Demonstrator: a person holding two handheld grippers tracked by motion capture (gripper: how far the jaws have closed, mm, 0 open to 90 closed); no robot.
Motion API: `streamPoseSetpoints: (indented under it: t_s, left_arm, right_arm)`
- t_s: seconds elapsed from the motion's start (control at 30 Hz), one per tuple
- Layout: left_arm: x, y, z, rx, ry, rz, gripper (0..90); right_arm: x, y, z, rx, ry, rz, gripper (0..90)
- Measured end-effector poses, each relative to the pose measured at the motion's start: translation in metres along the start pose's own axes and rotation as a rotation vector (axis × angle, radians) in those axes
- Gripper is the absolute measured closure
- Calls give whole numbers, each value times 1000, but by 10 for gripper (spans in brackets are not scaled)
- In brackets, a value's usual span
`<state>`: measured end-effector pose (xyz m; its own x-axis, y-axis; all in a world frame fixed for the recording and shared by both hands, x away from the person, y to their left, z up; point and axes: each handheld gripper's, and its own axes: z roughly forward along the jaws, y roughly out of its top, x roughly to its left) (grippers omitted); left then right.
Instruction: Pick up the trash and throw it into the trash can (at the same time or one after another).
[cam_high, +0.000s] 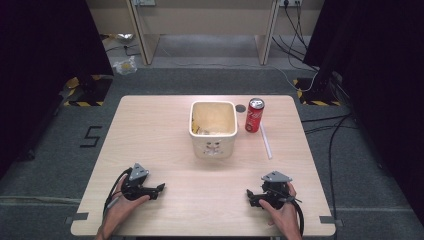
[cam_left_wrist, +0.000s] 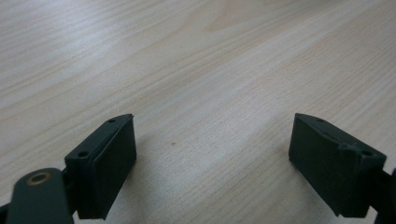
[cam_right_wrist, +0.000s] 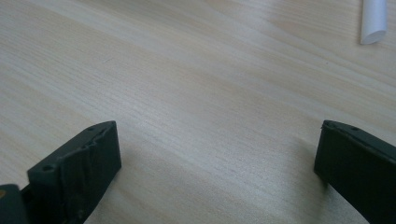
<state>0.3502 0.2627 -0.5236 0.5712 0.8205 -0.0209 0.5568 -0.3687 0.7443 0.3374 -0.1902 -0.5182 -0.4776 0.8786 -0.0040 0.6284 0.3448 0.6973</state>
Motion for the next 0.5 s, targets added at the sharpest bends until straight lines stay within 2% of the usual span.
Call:
streamPoseSetpoints:
  t_s: [0.2,0.3,0.4,0.5]
  left_arm:
    - [0,0,0,1,0,0,141]
    - [0,0,0,1,0,0,141]
    - [0,0,0,0,0,0,141]
    - [0,0,0,0,0,0,141]
  right_arm:
    - [-1,-1,-1,-12,-9,9,54]
    - [-4,-1,-4,-33,-18,16,167]
    - [-7,0,-6,-44,-13,53,152]
    - [-8,2,-9,-62,-19,55,151]
